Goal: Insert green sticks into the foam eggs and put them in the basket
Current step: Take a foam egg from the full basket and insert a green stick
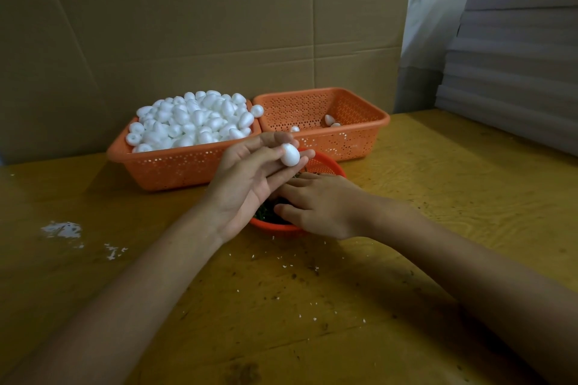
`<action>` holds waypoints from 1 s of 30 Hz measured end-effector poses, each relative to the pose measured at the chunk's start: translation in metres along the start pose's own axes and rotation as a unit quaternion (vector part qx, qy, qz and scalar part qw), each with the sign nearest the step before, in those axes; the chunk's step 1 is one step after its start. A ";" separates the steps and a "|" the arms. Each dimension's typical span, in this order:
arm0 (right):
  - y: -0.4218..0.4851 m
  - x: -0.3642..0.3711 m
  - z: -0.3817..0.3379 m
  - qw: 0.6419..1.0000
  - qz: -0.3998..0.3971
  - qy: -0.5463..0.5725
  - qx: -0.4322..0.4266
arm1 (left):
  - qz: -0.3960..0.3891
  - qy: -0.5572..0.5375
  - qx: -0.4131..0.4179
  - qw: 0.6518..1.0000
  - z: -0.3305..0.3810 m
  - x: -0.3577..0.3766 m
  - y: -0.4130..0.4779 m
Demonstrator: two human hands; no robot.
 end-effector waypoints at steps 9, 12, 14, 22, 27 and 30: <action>0.001 0.001 0.000 1.000 0.004 -0.002 -0.001 | -0.009 0.009 0.011 1.000 0.001 0.001 0.000; 0.001 0.001 0.000 1.000 0.002 0.004 -0.002 | -0.005 0.010 0.014 1.000 0.001 0.001 -0.001; 0.000 0.001 0.000 1.000 0.002 0.004 -0.003 | -0.003 0.014 0.017 1.000 0.001 0.001 -0.001; 0.001 0.001 0.000 1.000 0.005 0.001 -0.003 | 0.001 0.028 0.019 0.999 0.002 0.003 -0.002; 0.001 0.001 0.000 1.000 0.010 0.000 -0.003 | 0.006 0.003 0.015 1.000 0.001 0.002 -0.002; 0.000 0.001 0.000 1.000 0.009 0.002 -0.002 | 0.017 -0.013 0.013 1.000 0.002 0.001 -0.002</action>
Point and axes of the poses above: each hand's wrist, its own y-axis towards the middle knuckle, its own x-axis out of the palm, z = x × y, the point moved 3 cm from there along y, towards the middle knuckle, and after that the axes turned 5 degrees about -z, right-handed, at the moved point
